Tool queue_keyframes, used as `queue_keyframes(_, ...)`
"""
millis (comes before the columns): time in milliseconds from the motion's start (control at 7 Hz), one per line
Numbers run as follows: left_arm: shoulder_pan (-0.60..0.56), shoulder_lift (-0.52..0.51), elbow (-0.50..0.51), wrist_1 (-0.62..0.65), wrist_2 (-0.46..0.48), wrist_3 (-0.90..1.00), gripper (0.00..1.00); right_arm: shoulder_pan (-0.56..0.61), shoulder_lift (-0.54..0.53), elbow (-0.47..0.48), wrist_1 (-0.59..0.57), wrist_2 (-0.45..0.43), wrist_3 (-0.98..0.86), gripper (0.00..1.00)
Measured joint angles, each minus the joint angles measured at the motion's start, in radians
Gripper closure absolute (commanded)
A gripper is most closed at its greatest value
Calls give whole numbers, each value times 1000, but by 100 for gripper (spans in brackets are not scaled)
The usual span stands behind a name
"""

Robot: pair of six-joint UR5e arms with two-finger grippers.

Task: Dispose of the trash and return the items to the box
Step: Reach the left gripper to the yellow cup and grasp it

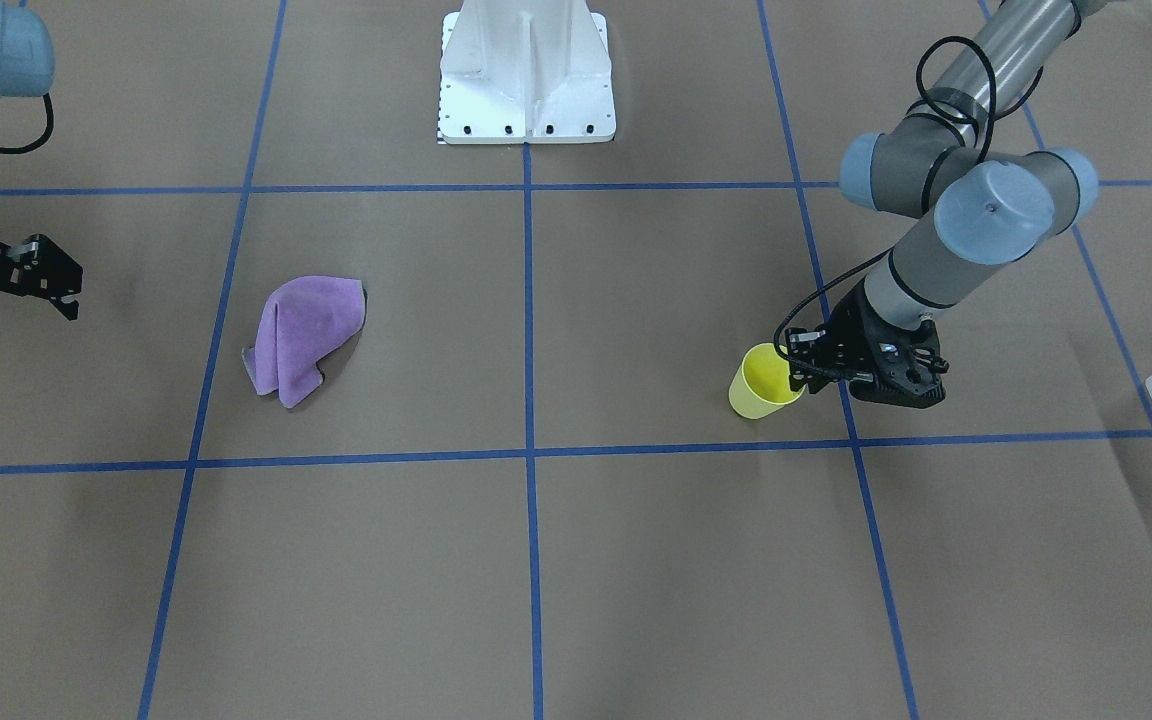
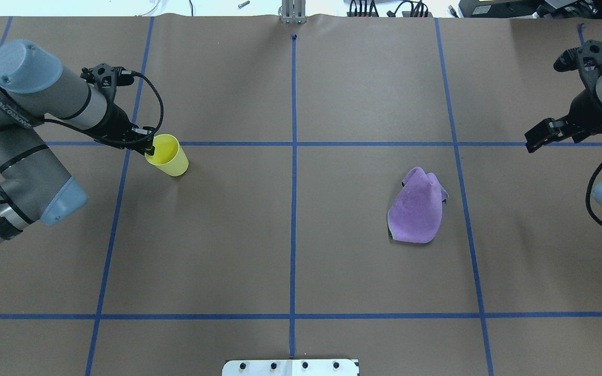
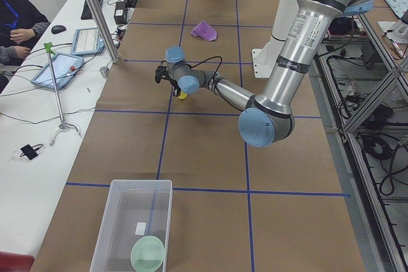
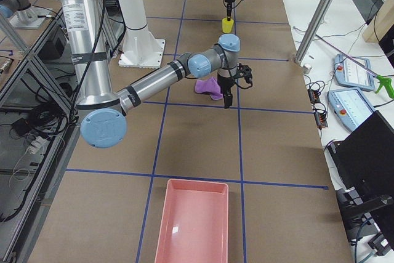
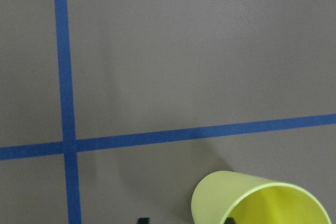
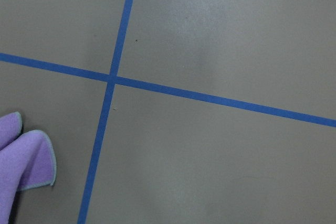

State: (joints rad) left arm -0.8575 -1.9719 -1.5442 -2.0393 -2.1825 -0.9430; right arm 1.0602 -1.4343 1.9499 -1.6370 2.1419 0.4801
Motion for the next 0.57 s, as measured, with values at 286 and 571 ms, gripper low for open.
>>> queue_keyframes(286,-63,7,-18,16,-73,7,100,0,0,0,0,1,0,0)
queue_keyframes(571,-260,33,-16,73,-239,87,100,0,0,0,0,1,0,0)
